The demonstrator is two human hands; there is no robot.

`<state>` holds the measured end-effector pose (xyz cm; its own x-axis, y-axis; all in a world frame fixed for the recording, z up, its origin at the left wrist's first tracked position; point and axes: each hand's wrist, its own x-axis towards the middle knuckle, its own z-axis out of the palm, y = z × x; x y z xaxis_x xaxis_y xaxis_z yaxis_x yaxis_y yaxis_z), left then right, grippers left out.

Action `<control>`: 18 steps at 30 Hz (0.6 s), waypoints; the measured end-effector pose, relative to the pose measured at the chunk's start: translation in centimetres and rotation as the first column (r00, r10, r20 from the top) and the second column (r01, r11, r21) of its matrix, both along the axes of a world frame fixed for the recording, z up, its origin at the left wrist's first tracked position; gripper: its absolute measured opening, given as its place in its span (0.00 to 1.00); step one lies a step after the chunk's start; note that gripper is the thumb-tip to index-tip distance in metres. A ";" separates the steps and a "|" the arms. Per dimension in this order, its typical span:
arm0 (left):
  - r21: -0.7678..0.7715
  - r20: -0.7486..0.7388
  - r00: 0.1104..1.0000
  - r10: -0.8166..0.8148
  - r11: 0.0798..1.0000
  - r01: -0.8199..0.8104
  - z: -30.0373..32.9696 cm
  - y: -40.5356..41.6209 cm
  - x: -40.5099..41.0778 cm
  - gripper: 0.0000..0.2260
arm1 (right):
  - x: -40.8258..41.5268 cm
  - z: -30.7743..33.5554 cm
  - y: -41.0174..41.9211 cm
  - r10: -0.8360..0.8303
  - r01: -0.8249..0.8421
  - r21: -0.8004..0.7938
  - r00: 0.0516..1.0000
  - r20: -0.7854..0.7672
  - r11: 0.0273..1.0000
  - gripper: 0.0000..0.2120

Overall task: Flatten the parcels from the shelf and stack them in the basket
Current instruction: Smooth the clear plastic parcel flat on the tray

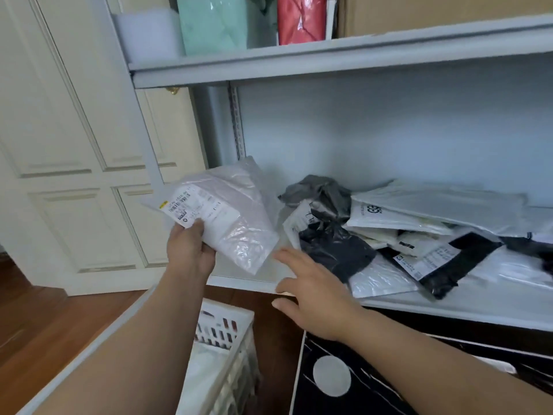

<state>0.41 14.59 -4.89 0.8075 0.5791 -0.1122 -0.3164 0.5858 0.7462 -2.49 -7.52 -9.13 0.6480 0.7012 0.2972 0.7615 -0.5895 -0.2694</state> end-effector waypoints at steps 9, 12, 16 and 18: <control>-0.018 0.228 0.955 -0.192 0.979 0.201 4.4 -1.9 -6.5 0.14 | -1.1 0.2 -11.0 -0.339 0.594 0.261 0.706 -0.621 0.761 0.25; 0.122 0.050 0.920 -0.390 0.916 0.382 2.8 -4.2 -9.1 0.15 | -2.6 1.1 -14.1 0.046 0.793 0.467 0.489 -0.871 0.392 0.29; 0.128 -0.182 0.779 -0.600 0.771 0.624 -2.0 -7.7 -11.4 0.18 | -4.9 -0.5 -20.6 0.301 0.842 0.495 0.425 -0.854 0.215 0.38; 0.094 -0.304 0.694 -0.653 0.704 0.704 -4.9 -9.5 -11.6 0.17 | -6.3 -1.8 -23.4 0.282 0.853 0.483 0.423 -0.861 0.196 0.36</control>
